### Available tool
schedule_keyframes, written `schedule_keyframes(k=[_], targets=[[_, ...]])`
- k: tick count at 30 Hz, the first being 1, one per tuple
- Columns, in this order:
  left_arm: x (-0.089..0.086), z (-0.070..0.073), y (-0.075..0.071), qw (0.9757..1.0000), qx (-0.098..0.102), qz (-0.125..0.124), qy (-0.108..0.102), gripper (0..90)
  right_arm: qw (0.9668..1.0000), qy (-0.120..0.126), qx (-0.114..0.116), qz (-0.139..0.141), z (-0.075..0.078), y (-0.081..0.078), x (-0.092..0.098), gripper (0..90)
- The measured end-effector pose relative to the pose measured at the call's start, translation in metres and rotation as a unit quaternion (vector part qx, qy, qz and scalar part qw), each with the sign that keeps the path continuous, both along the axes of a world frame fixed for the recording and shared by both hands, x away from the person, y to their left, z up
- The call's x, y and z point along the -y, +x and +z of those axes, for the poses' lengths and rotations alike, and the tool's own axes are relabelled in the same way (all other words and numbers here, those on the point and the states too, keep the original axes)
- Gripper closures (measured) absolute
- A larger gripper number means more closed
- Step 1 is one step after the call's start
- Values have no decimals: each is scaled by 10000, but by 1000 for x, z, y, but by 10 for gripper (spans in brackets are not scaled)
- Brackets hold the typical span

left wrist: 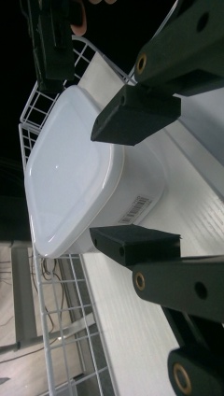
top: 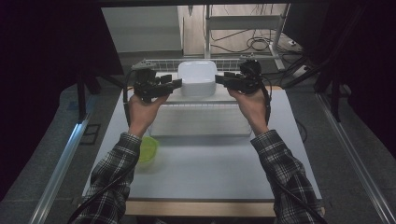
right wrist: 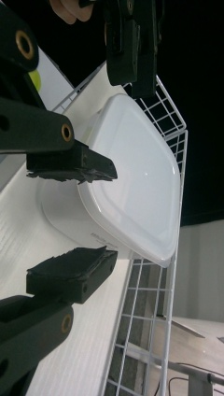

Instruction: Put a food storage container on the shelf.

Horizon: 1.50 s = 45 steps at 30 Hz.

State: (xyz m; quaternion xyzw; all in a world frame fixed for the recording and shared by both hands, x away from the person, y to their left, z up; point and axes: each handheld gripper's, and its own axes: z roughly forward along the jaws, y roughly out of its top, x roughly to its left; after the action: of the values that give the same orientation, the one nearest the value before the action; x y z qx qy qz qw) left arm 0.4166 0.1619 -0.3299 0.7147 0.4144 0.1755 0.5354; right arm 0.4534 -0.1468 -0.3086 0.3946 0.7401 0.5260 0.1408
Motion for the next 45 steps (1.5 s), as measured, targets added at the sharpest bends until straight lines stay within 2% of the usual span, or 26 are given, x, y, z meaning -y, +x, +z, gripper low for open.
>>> schedule_keyframes(k=[5, 8, 11, 13, 16, 23, 27, 32, 37, 42, 45], targets=[[3, -2, -4, 9994, 40, 73, 345, 518, 10000, -20, 53, 43, -2, -2, 2, 634], [1, -7, -7, 9996, -3, 54, 268, 621, 10000, -37, 47, 49, -4, -4, 4, 680], [1, -13, -11, 9998, -86, -160, 115, 786, 10000, -9, 20, 74, -7, -6, 7, 695], [4, -17, -11, 9995, -120, -275, 136, 862, 10000, -5, 0, 82, -9, -7, 7, 695], [12, -19, -8, 9989, -156, -335, 280, 896, 10000, 18, -30, 84, -12, -6, 7, 693], [18, -18, 1, 9991, -212, -178, 316, 896, 9999, 22, -55, 160, -17, -10, 6, 686], [17, -18, -4, 9991, -195, -215, 312, 883, 9998, 33, -57, 196, -18, -12, 8, 677], [14, -19, -21, 9990, -110, -338, 285, 798, 9995, 78, -13, 296, -21, -22, 11, 639], [14, -25, -42, 9981, -35, -441, 440, 644, 9990, -64, 59, 447, -27, -38, 9, 547], [13, -33, -62, 9977, 46, -540, 402, 554, 9979, -193, 181, 583, -35, -56, 8, 471], [15, -40, -73, 9970, 92, -621, 448, 484, 9971, -261, 219, 686, -40, -67, 7, 428]])
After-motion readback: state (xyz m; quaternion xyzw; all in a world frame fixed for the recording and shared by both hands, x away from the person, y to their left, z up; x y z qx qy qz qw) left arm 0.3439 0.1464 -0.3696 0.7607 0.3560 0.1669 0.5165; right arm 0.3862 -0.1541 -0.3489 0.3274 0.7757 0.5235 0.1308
